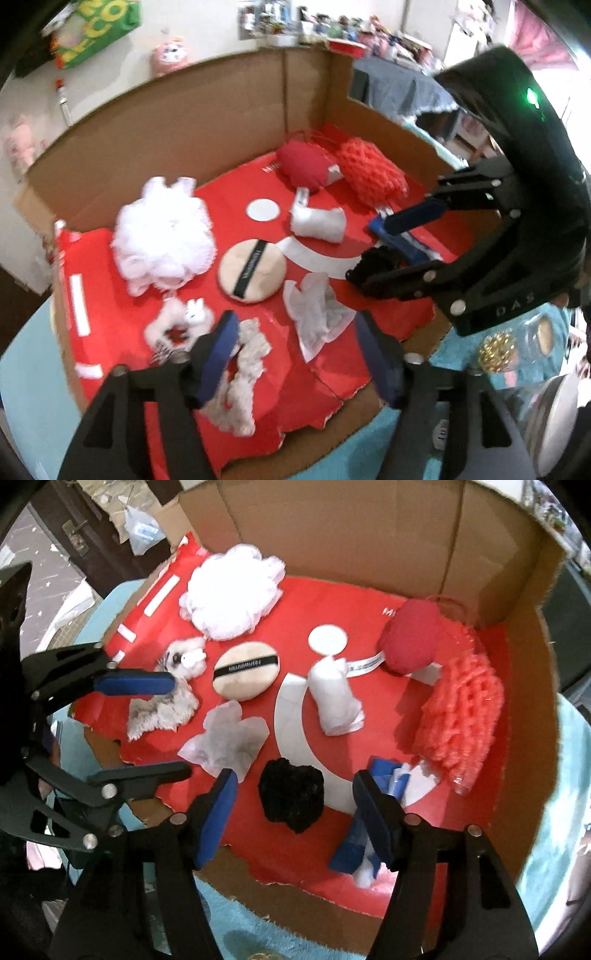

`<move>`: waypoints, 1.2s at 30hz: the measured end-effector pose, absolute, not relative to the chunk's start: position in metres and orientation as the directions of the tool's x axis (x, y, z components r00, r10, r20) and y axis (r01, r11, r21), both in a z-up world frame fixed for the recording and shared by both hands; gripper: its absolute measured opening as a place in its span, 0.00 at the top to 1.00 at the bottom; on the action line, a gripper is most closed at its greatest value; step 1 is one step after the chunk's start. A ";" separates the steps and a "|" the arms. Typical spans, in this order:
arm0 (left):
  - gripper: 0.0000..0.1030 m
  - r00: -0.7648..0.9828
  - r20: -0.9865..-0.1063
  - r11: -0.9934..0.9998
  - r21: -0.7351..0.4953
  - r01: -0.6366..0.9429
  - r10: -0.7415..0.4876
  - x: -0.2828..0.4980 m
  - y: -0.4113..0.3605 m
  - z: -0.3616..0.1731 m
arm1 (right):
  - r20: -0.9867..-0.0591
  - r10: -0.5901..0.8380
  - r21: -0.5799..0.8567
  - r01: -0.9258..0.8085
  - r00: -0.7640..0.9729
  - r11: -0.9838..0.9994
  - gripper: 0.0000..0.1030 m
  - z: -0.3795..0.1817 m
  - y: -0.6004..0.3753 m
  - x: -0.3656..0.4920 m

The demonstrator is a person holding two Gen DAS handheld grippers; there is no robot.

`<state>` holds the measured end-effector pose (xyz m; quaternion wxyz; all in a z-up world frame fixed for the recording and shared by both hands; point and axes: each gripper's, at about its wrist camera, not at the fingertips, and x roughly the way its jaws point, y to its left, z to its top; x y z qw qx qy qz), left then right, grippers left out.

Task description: Organize soft objects

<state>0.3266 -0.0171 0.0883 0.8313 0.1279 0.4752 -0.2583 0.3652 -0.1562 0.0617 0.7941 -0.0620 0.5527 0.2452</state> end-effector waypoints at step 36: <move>0.01 0.499 -0.862 0.995 -0.059 0.075 -0.089 0.297 0.018 0.078 | -0.905 0.122 0.080 -0.118 0.407 0.990 0.20 0.062 -0.189 0.321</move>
